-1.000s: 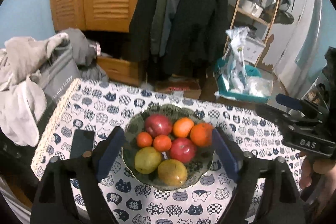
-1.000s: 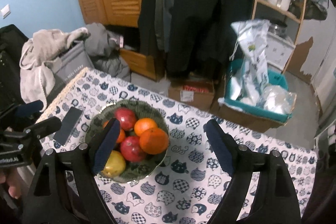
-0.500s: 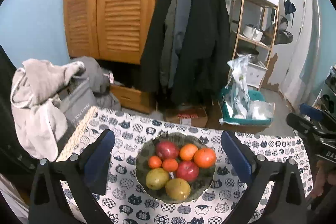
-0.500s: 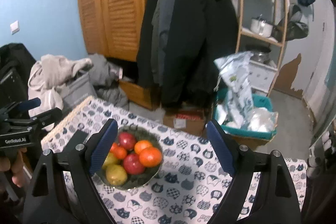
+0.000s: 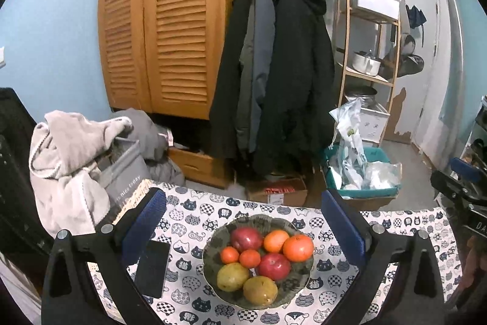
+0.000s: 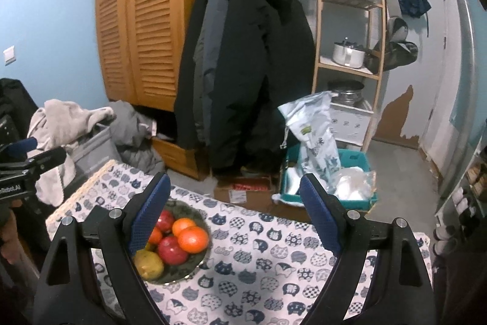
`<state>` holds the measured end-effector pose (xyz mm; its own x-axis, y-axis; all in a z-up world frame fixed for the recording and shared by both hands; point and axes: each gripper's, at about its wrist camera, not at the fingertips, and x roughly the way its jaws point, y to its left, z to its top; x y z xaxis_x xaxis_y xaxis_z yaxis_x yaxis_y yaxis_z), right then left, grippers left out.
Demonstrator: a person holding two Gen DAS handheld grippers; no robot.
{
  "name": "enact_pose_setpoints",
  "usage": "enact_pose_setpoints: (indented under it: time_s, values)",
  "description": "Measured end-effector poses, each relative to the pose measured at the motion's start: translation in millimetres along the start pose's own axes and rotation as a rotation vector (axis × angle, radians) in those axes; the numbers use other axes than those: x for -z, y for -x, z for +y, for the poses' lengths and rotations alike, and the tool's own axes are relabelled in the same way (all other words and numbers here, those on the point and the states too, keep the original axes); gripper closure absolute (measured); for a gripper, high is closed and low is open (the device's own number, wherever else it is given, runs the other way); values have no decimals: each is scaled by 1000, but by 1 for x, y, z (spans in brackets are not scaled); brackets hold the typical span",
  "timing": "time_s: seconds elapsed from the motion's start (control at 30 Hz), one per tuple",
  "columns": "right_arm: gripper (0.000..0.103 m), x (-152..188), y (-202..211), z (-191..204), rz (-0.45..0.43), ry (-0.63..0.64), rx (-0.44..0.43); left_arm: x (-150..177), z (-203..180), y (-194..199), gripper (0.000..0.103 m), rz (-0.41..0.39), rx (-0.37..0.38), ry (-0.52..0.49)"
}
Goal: Organize fruits
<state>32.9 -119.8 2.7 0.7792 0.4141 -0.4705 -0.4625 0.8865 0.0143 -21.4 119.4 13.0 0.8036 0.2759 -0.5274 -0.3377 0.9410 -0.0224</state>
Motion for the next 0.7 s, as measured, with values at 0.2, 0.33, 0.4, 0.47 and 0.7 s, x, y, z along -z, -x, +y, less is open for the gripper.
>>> enact_pose_setpoints:
  time_s: [0.2,0.33,0.4,0.47,0.7]
  values:
    - [17,3,0,-7,5,-8,7,0,-9,0,1,9,11,-14]
    - [17,3,1,-8,4,-8,11,0,-14,2,1,4,9,-25]
    - [17,3,1,-8,4,-8,11,-1,-15,2,1,5,9,-24]
    - [17,4,1,-10,5,-8,10,-1,-16,2,1,5,8,-23]
    - [17,5,2,-10,5,-6,11,0,-19,1,1,12,-5,-25]
